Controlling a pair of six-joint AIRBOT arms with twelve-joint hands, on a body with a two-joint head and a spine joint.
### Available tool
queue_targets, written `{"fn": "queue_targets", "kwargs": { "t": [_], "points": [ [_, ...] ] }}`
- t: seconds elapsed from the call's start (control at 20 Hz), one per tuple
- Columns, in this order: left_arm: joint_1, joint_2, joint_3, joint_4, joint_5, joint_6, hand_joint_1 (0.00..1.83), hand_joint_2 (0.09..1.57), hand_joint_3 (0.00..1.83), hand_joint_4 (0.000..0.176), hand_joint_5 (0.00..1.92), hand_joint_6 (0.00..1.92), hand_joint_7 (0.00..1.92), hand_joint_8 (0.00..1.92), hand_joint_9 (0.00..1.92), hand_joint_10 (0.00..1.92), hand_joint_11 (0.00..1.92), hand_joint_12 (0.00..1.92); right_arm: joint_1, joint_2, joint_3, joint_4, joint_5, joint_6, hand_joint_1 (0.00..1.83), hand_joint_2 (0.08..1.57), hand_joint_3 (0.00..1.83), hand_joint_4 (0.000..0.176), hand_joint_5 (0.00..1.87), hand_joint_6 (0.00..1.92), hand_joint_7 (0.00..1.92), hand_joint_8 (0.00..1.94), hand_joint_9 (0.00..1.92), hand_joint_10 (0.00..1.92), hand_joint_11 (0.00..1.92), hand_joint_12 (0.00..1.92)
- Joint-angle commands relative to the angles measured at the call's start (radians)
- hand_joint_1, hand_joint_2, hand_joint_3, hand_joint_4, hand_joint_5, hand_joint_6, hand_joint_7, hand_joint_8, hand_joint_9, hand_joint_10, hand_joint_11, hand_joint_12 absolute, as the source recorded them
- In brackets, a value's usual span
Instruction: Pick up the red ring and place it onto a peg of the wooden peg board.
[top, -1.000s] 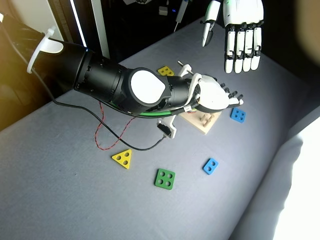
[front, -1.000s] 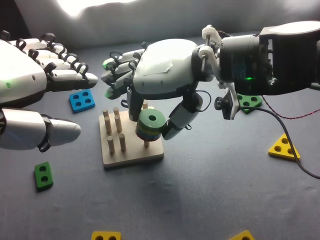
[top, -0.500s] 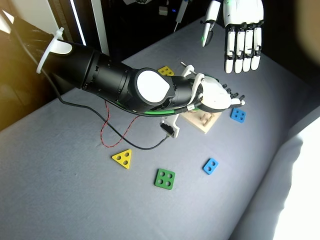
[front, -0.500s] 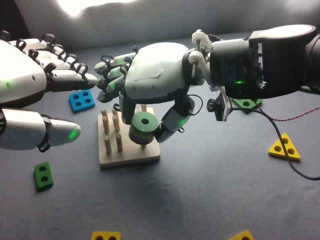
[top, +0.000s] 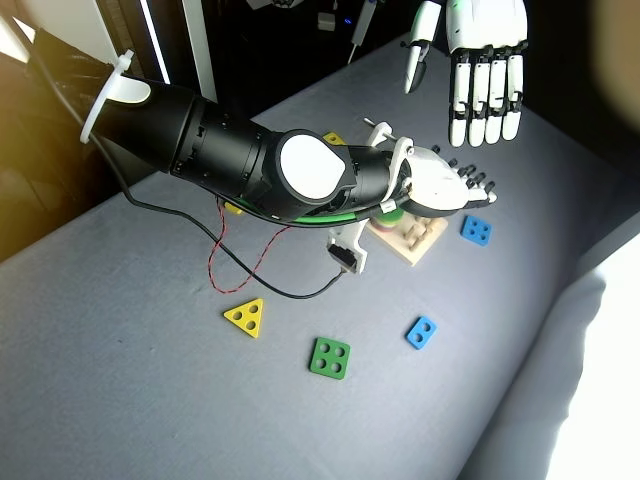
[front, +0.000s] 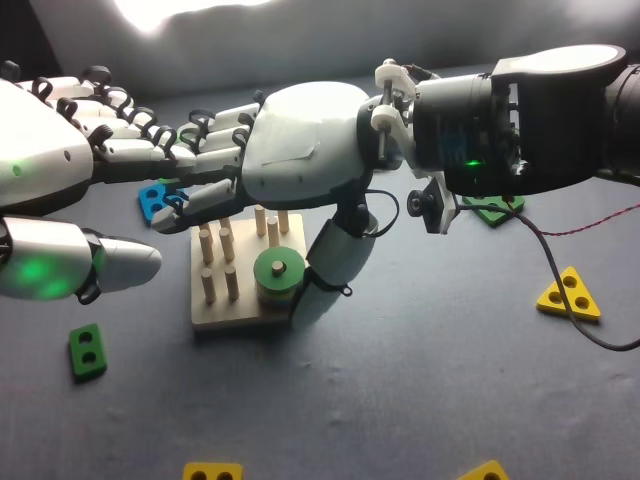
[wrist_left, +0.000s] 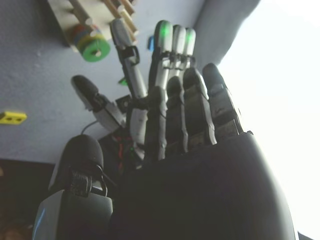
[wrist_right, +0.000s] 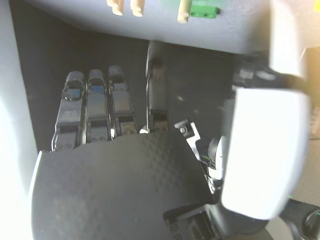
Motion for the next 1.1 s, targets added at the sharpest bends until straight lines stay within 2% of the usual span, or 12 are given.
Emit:
{"fn": "queue_targets", "kwargs": {
  "t": [0.0,0.05,0.15,0.3,0.45,0.6,0.75,0.8,0.9,1.0,1.05],
  "points": [
    [-0.015,0.011,0.008,-0.003,-0.066,0.003,0.00,1.36,0.00,0.000,0.22,0.00,0.24,0.00,0.19,0.00,0.00,0.34,0.004,0.010,0.002,0.048,0.051,0.001,0.57,0.69,0.00,0.176,0.09,0.00,0.00,0.00,0.00,0.00,0.00,0.00],
    [-0.015,0.011,0.008,-0.003,-0.066,0.003,0.00,1.36,0.00,0.000,0.22,0.00,0.24,0.00,0.19,0.00,0.00,0.35,0.004,0.010,0.002,0.048,0.051,0.001,0.56,0.69,0.00,0.176,0.04,0.00,0.00,0.00,0.00,0.00,0.00,0.00],
    [-0.015,0.011,0.007,-0.003,-0.066,0.002,0.00,1.35,0.00,0.000,0.17,0.00,0.19,0.00,0.14,0.00,0.00,0.23,0.005,0.011,0.002,0.048,0.051,0.001,0.59,0.69,0.00,0.176,0.00,0.00,0.00,0.00,0.00,0.00,0.00,0.00],
    [-0.015,0.011,0.007,-0.004,-0.066,0.002,0.00,1.35,0.00,0.000,0.20,0.00,0.21,0.00,0.15,0.00,0.00,0.27,0.007,0.025,0.002,0.048,0.051,0.016,0.56,0.68,0.00,0.176,0.00,0.00,0.00,0.00,0.00,0.00,0.00,0.00],
    [-0.014,0.011,0.009,-0.015,-0.066,0.002,0.00,1.35,0.00,0.000,0.20,0.00,0.21,0.00,0.16,0.00,0.00,0.29,0.003,0.081,0.001,0.048,0.090,0.108,0.56,0.69,0.00,0.176,0.00,0.00,0.00,0.00,0.00,0.00,0.00,0.00],
    [-0.011,0.011,0.007,-0.020,-0.066,0.002,0.00,1.36,0.00,0.000,0.19,0.00,0.19,0.00,0.13,0.00,0.00,0.22,0.004,0.176,-0.039,-0.024,0.140,0.177,0.57,0.68,0.00,0.176,0.02,0.01,0.00,0.00,0.00,0.00,0.00,0.00],
    [-0.012,0.011,0.004,-0.020,-0.066,0.002,0.00,1.36,0.00,0.000,0.20,0.00,0.21,0.00,0.15,0.00,0.00,0.27,0.009,0.289,-0.128,-0.118,0.169,0.225,0.56,0.69,0.00,0.176,0.03,0.01,0.00,0.00,0.00,0.00,0.00,0.00],
    [-0.010,0.011,0.005,-0.019,-0.066,0.002,0.00,1.36,0.00,0.000,0.20,0.00,0.21,0.00,0.15,0.00,0.00,0.27,0.010,0.341,-0.162,-0.137,0.191,0.277,0.55,0.69,0.00,0.176,0.02,0.00,0.00,0.00,0.00,0.00,0.00,0.00],
    [-0.009,0.012,0.008,-0.017,-0.066,0.002,0.00,1.36,0.00,0.000,0.20,0.00,0.21,0.00,0.15,0.00,0.00,0.26,0.013,0.388,-0.198,-0.160,0.195,0.329,0.54,0.69,0.00,0.176,0.03,0.01,0.00,0.00,0.00,0.00,0.00,0.00],
    [-0.007,0.012,0.009,-0.016,-0.066,0.002,0.00,1.36,0.00,0.000,0.18,0.00,0.16,0.00,0.10,0.00,0.00,0.19,0.014,0.464,-0.252,-0.194,0.196,0.372,0.53,0.71,0.01,0.176,0.01,0.00,0.00,0.00,0.00,0.00,0.00,0.00],
    [-0.007,0.012,0.009,-0.016,-0.066,0.002,0.00,1.36,0.00,0.000,0.21,0.00,0.21,0.00,0.15,0.00,0.00,0.29,0.017,0.485,-0.266,-0.210,0.196,0.389,0.56,0.71,0.00,0.176,0.01,0.00,0.00,0.00,0.00,0.00,0.00,0.00]
  ]
}}
